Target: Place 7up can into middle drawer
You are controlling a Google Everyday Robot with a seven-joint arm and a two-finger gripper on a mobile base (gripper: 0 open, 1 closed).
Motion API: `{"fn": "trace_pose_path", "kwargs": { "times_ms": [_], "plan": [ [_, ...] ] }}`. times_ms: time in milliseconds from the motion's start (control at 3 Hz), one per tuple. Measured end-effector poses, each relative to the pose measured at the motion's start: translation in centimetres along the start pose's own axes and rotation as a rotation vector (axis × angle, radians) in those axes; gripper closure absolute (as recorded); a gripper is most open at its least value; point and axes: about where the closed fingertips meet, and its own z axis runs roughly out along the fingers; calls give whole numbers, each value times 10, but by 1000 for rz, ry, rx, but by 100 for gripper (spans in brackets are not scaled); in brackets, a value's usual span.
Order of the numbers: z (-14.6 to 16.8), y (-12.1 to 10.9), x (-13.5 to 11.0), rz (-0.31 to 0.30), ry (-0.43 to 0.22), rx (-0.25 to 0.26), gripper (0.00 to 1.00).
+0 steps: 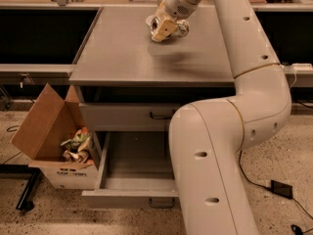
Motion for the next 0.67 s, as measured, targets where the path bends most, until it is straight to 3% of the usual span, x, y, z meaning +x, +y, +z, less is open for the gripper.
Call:
{"fn": "trace_pose_path", "kwargs": {
  "times_ms": [333,667],
  "plan": [
    [0,6,-12,95,-14,-19,100],
    [5,6,-13,93,-9,-23,100]
  ]
}}
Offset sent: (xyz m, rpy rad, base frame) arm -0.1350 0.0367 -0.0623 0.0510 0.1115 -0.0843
